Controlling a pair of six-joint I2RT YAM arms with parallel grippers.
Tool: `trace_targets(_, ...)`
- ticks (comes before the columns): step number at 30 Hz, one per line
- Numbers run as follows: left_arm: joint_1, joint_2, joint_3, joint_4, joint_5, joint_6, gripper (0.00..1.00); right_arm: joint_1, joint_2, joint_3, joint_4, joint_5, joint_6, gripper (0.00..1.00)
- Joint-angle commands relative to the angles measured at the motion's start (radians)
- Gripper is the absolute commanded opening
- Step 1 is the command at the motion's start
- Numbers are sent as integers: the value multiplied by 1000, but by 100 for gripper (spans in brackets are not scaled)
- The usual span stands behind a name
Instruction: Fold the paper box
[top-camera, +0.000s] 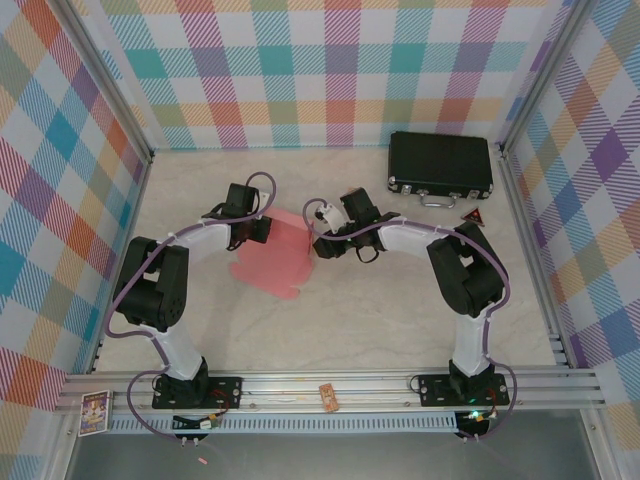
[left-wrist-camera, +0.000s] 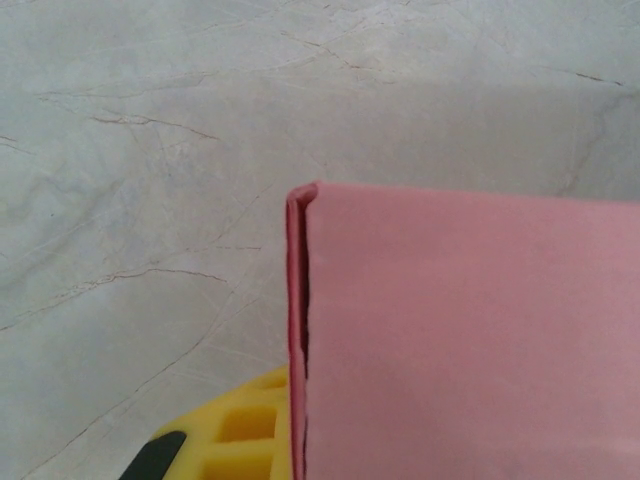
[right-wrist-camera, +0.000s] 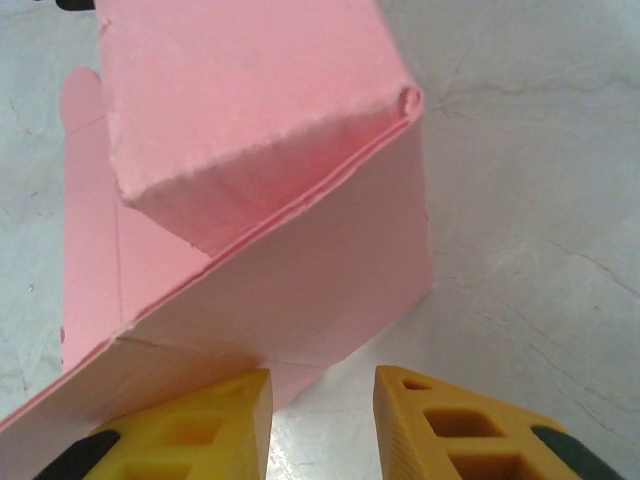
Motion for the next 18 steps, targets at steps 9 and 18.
trace_targets(9,-11,-18,-27,-41,-18,-13,8,-27,37,142,-171,-64,-18,38)
trace_targets(18,-12,-22,-30,-33,-19,-11,8,-40,97,273,-276,-93,-70,40)
